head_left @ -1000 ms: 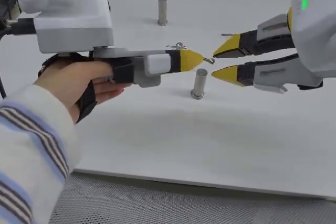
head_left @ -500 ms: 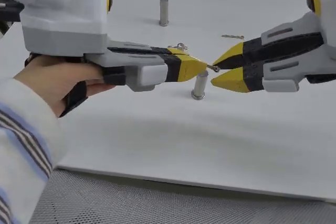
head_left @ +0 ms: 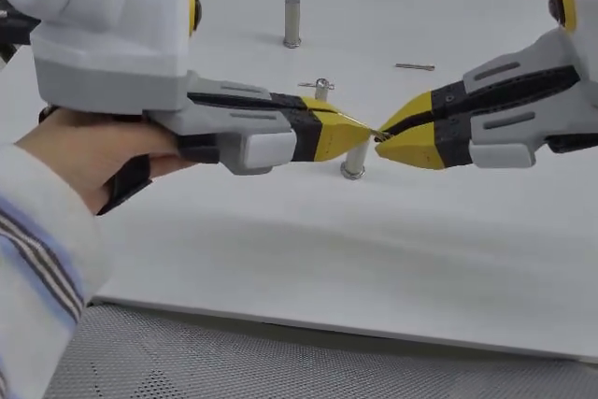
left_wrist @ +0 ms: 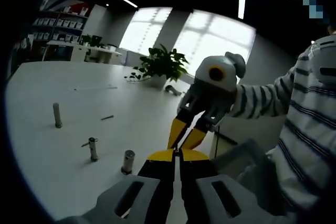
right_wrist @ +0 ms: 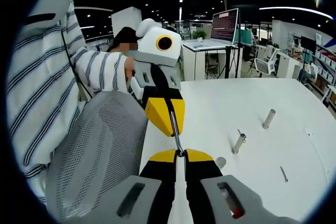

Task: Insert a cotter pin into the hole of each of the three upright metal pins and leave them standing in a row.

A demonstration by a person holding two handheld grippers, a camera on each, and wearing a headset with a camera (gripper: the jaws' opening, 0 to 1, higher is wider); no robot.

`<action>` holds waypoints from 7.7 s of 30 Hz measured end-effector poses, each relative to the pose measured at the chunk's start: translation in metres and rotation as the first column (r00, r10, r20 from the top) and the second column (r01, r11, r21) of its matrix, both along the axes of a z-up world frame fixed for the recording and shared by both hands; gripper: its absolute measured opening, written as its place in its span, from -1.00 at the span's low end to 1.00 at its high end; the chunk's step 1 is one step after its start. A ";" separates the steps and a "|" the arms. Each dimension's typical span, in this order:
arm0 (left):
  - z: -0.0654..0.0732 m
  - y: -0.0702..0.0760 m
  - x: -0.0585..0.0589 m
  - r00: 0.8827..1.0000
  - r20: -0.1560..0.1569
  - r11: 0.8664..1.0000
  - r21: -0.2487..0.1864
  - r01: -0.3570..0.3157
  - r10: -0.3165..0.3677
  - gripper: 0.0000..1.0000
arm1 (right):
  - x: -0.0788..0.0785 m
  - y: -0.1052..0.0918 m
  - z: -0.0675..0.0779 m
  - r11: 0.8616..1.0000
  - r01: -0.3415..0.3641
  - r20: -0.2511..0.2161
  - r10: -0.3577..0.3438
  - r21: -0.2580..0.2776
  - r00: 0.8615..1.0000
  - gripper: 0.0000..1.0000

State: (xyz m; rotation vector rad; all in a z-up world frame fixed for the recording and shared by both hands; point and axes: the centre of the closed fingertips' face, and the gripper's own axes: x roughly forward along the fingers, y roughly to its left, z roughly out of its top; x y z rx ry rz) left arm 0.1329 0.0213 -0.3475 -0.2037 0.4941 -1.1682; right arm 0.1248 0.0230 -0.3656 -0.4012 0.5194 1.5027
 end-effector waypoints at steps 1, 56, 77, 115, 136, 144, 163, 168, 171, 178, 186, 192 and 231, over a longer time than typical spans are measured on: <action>0.000 0.000 0.000 1.000 0.002 1.000 0.001 0.002 -0.002 -1.00 | -0.001 0.000 0.000 1.000 -0.003 -0.001 0.003 -0.001 1.000 -1.00; -0.037 0.009 0.044 0.989 0.138 0.975 0.207 -0.077 0.048 -0.45 | 0.047 -0.053 -0.050 0.956 0.080 0.179 -0.029 -0.282 0.983 -1.00; -0.076 -0.004 0.074 0.990 0.134 0.930 0.367 -0.012 -0.040 -0.56 | 0.075 -0.061 -0.081 0.925 0.132 0.206 -0.060 -0.356 0.977 -1.00; -0.082 -0.014 0.070 0.984 0.134 0.913 0.404 0.051 -0.114 -0.82 | 0.080 -0.047 -0.076 0.951 0.075 0.209 -0.012 -0.300 0.978 -1.00; -0.080 -0.016 0.066 0.983 0.137 0.911 0.409 0.053 -0.119 -0.81 | 0.075 -0.018 -0.075 0.968 0.040 0.178 0.005 -0.248 0.984 -1.00; -0.081 -0.016 0.068 0.981 0.142 0.910 0.411 0.061 -0.129 -0.81 | 0.074 -0.012 -0.076 0.971 0.025 0.178 0.019 -0.239 0.984 -1.00; -0.085 -0.011 0.073 0.976 0.170 0.903 0.426 0.054 -0.138 -0.81 | 0.073 -0.020 -0.075 0.971 0.054 0.190 -0.009 -0.232 0.982 -0.89; -0.077 -0.011 0.073 0.979 0.167 0.921 0.387 0.043 -0.116 -0.75 | 0.071 -0.020 -0.067 0.980 0.085 0.173 -0.053 -0.180 0.983 -0.81; -0.071 -0.011 0.071 0.978 0.175 0.929 0.369 0.037 -0.109 -0.62 | 0.072 -0.021 -0.066 0.982 0.109 0.167 -0.082 -0.155 0.982 -0.79; -0.051 -0.009 0.062 0.961 0.266 0.958 0.288 -0.009 -0.072 -0.34 | 0.076 -0.023 -0.065 0.976 0.198 0.131 -0.186 -0.086 0.974 -0.69; -0.046 0.003 0.044 0.975 0.222 0.977 0.202 -0.072 0.025 0.08 | 0.073 -0.022 -0.073 0.964 0.263 0.087 -0.259 -0.035 0.962 -0.58; -0.043 0.010 0.033 0.975 0.199 0.978 0.160 -0.136 0.103 0.37 | 0.069 -0.013 -0.081 0.961 0.275 0.042 -0.276 0.016 0.960 -0.50; -0.074 0.034 0.005 0.966 0.060 0.944 0.207 -0.258 0.251 0.97 | 0.074 0.011 -0.108 0.943 0.320 -0.048 -0.316 0.094 0.947 -0.80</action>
